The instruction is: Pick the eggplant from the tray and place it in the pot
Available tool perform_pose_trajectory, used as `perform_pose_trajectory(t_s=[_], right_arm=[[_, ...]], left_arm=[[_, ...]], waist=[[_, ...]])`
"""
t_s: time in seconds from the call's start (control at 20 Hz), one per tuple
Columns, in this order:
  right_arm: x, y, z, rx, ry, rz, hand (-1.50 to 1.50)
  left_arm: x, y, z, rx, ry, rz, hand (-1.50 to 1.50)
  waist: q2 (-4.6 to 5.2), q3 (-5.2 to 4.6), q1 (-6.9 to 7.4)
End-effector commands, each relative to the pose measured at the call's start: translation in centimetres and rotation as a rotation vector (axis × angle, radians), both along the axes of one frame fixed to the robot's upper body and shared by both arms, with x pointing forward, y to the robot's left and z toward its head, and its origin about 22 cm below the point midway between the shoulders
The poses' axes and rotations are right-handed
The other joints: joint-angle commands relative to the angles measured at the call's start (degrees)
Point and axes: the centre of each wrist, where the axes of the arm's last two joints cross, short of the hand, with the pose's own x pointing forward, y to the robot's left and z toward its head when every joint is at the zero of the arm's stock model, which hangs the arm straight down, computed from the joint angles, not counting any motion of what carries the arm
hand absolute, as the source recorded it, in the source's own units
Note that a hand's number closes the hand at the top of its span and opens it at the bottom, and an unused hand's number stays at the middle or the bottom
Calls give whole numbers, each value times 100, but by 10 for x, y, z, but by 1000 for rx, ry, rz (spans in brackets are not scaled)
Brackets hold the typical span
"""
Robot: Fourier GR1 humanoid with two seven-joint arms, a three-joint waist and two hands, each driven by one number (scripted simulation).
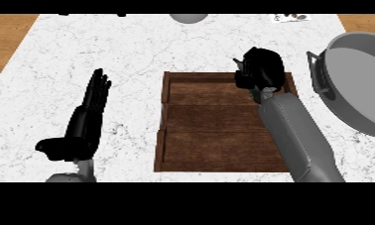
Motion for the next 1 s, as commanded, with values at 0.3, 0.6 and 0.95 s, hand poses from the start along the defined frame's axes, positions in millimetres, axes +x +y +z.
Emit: perform_pose_trajectory(t_s=[0.3, 0.6, 0.95], right_arm=[[20, 52, 67, -116, -298, -172, 150], [28, 20, 95, -175, -336, -354, 150], [16, -42, 85, -178, -358, -486, 150]], left_arm=[[1, 13, -3, -2, 10, 34, 0], [-8, 4, -16, -10, 19, 21, 0], [-10, 0, 1, 8, 21, 49, 0]], waist=[[-60, 0, -162], [-55, 2, -179], [-59, 5, -193]])
